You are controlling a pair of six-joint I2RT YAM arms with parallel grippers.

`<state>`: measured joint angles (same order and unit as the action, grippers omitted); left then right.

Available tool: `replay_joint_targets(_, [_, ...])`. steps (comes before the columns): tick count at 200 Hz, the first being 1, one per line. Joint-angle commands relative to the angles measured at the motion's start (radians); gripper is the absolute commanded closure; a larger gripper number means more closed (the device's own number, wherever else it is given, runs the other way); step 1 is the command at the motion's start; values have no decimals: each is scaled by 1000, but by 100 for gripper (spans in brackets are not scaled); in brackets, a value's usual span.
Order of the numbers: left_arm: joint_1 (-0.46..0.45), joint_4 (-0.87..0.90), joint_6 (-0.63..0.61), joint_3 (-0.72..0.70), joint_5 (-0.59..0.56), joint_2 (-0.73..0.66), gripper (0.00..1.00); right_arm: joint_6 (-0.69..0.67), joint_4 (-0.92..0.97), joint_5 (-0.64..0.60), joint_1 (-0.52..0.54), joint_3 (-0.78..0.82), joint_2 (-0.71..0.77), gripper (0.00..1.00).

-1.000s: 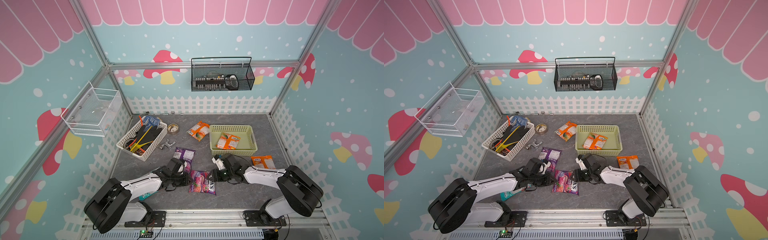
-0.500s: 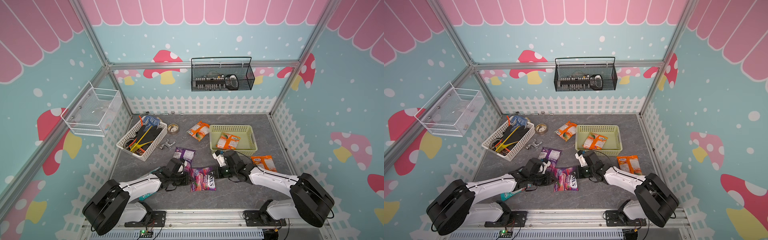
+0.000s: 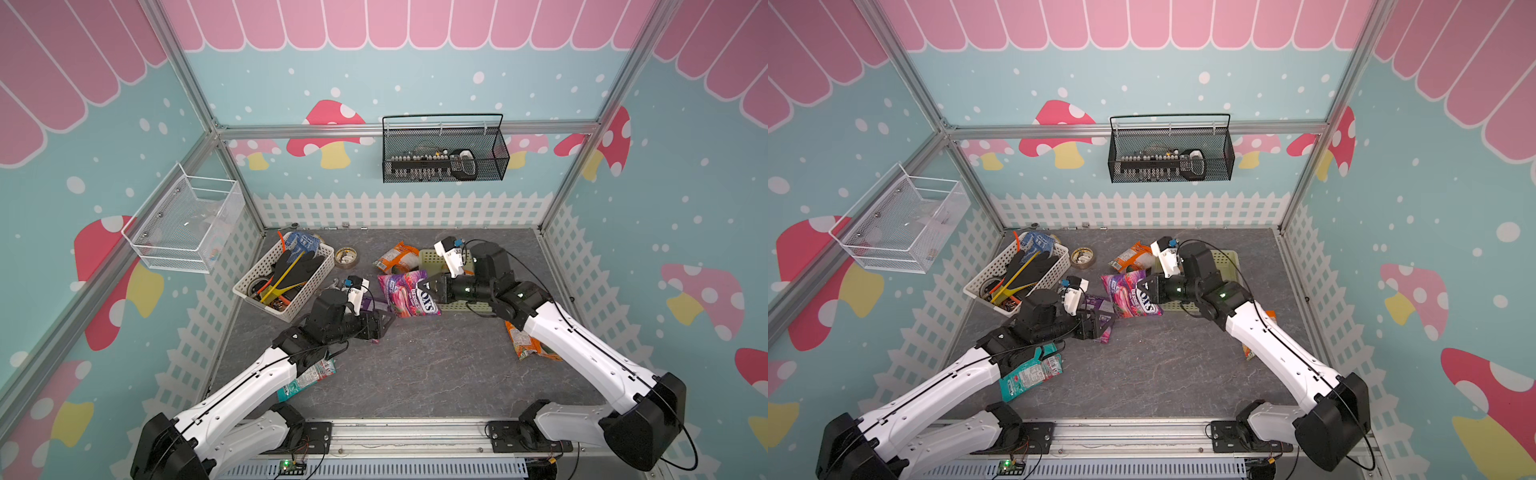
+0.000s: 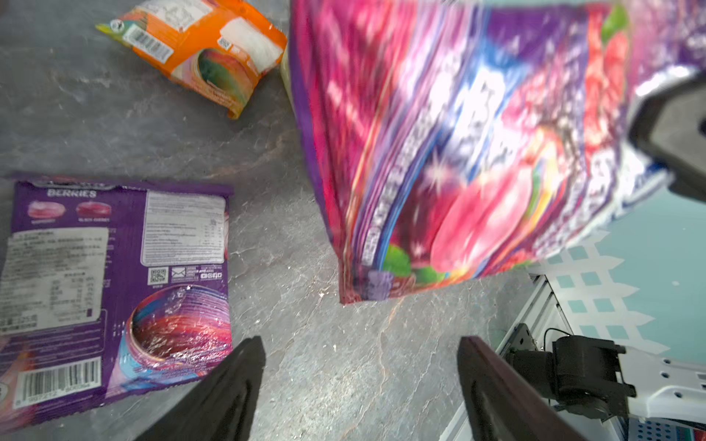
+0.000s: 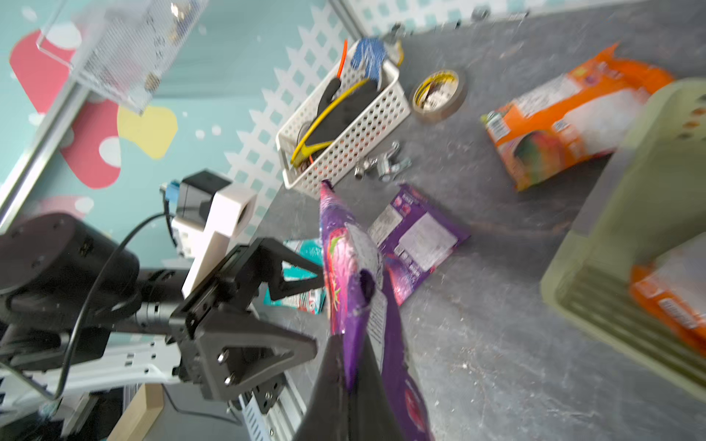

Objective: Put the candies in the basket
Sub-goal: Pick up the candy at the center of the board, then place the candy in the basket.

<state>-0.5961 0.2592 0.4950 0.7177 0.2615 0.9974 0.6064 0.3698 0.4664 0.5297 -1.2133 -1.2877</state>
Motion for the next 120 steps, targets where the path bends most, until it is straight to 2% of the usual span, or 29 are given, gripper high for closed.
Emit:
replay_joint_targets(1, [5, 70, -78, 25, -34, -21, 1, -81, 107, 1, -98, -86, -44, 100])
replay_joint_targets(35, [5, 68, -92, 4, -17, -41, 1, -163, 186, -79, -203, -180, -133, 100])
replay_joint_targets(120, [4, 67, -101, -20, -51, -56, 1, -217, 181, -82, -382, -235, -319, 100])
